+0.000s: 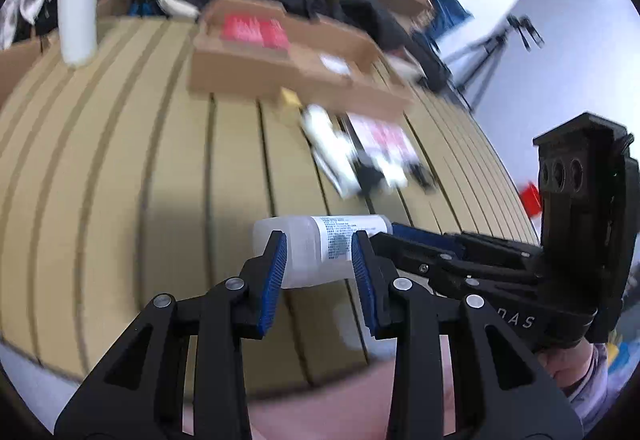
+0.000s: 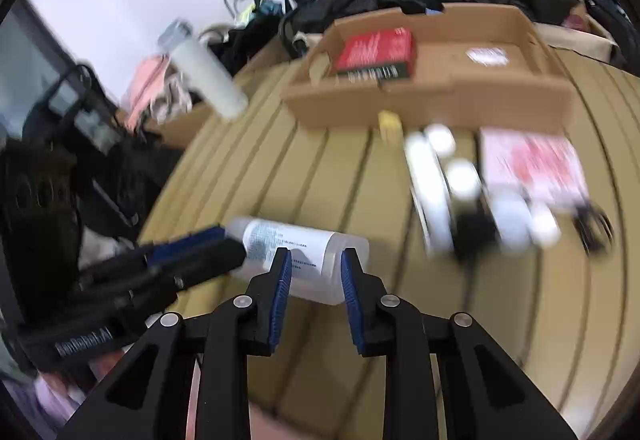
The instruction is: Organize objects
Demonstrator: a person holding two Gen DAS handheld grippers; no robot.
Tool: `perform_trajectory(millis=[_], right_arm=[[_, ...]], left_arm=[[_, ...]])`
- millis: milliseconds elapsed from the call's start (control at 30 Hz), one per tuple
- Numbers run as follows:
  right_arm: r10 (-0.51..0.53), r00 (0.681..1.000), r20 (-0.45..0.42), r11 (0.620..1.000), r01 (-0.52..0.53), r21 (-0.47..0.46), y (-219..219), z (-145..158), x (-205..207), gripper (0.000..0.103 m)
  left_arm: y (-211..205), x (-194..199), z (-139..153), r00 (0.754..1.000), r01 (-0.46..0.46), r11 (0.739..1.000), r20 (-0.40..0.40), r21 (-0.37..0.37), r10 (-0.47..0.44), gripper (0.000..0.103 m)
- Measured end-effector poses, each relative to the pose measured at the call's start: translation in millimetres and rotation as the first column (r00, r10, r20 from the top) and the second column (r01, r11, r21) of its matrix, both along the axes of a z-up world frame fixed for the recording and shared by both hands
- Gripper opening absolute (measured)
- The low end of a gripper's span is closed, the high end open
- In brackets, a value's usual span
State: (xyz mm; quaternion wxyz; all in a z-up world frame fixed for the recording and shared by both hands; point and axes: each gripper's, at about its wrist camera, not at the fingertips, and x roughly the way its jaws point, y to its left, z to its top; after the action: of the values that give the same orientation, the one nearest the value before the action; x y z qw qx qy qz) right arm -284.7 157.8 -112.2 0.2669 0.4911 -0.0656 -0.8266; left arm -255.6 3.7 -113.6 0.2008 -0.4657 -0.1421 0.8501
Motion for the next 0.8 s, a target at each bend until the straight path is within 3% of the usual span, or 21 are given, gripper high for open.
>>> perform_trajectory(millis=[133, 367, 467, 567, 600, 667, 800], right_arm=[[-0.068, 0.995, 0.067, 0.997, 0.071, -0.039, 31, -15, 42, 0.028], [-0.103, 0.994, 0.032, 0.991, 0.105, -0.079, 49, -7, 68, 0.029], [-0.104, 0.993, 0.051, 0.992, 0.107, -0.073, 45, -14, 60, 0.035], [-0.111, 0.99, 0.091, 0.988, 0.119, -0.1, 48, -24, 56, 0.049], [-0.114, 0.988, 0.103, 0.986, 0.125, -0.109, 48, -27, 55, 0.057], [-0.117, 0.984, 0.135, 0.981, 0.136, -0.139, 50, -35, 51, 0.061], [-0.138, 0.972, 0.192, 0.979, 0.163, -0.122, 50, -50, 48, 0.061]], left_arm=[[22, 29, -22, 0.998, 0.023, 0.999, 0.067, -0.033, -0.02, 0.029], [27, 44, -22, 0.997, 0.031, 0.998, 0.069, -0.062, -0.027, 0.033], [21, 40, -28, 0.995, 0.021, 0.999, 0.094, -0.046, -0.017, 0.041], [20, 42, -31, 0.994, 0.048, 0.999, 0.096, -0.026, -0.045, 0.055], [19, 43, -31, 0.995, 0.048, 0.999, 0.088, -0.023, -0.045, 0.057], [19, 39, -33, 0.995, 0.056, 0.998, 0.086, -0.018, -0.054, 0.057], [19, 28, -39, 0.993, 0.064, 0.998, 0.099, -0.003, -0.063, 0.057]])
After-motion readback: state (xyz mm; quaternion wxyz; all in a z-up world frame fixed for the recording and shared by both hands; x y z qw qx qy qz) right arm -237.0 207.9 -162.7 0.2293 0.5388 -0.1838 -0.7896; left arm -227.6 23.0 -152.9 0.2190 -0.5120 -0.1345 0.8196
